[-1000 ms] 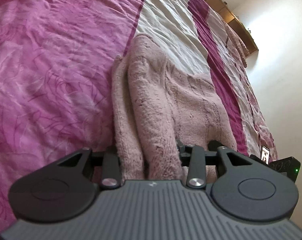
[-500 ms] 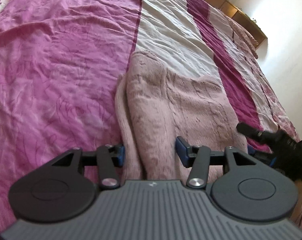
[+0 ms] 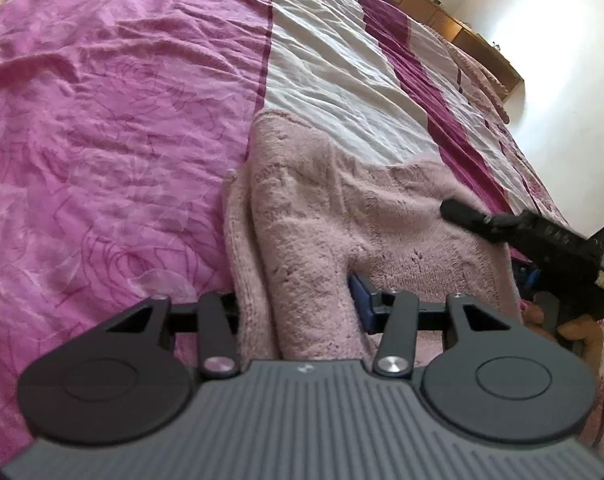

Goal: Fold small clothes
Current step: 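Grasp the cardigan end with both tools and fold it over the rest, then open both tools and withdraw from the folded cardigan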

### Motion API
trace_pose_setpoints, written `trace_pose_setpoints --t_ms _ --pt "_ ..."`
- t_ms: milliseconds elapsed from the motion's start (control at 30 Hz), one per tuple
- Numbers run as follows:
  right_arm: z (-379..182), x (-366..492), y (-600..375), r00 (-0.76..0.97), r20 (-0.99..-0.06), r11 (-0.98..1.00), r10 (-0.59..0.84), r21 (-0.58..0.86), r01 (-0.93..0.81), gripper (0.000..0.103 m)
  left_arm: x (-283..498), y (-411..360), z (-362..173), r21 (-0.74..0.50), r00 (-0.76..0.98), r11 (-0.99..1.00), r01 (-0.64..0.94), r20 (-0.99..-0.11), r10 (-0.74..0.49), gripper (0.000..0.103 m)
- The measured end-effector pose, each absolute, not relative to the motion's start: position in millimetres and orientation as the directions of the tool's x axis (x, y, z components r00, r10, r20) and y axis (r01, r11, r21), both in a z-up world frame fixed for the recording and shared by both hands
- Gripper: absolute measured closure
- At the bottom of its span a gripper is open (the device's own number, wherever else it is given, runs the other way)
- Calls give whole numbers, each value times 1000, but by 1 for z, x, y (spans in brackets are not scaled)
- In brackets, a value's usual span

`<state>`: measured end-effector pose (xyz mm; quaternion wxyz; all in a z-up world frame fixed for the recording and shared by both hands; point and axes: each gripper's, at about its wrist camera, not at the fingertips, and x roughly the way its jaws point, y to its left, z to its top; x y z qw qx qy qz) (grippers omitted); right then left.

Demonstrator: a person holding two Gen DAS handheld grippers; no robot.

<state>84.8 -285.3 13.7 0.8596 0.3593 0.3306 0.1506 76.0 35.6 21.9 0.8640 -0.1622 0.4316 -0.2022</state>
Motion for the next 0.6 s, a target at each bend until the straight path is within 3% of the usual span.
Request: trace_pose_setpoints --t_ms 67,167,233,300,600 --pt "7 89 -281 734 -522 760 434 649 13 62 79 39 19 -488 531 853 183 -682 -503 53" --pt "1 91 -284 729 -529 737 434 674 50 58 78 38 25 -470 524 860 196 -691 -497 53" --pt "8 88 -283 726 -543 748 422 661 60 48 74 37 32 -444 523 871 208 -702 -483 53" --pt "19 82 -277 733 -560 783 385 619 61 44 69 35 40 -420 524 881 218 -711 -469 54" --pt "73 6 -271 776 -538 864 329 503 -17 42 27 33 71 -263 564 923 283 -733 -381 55"
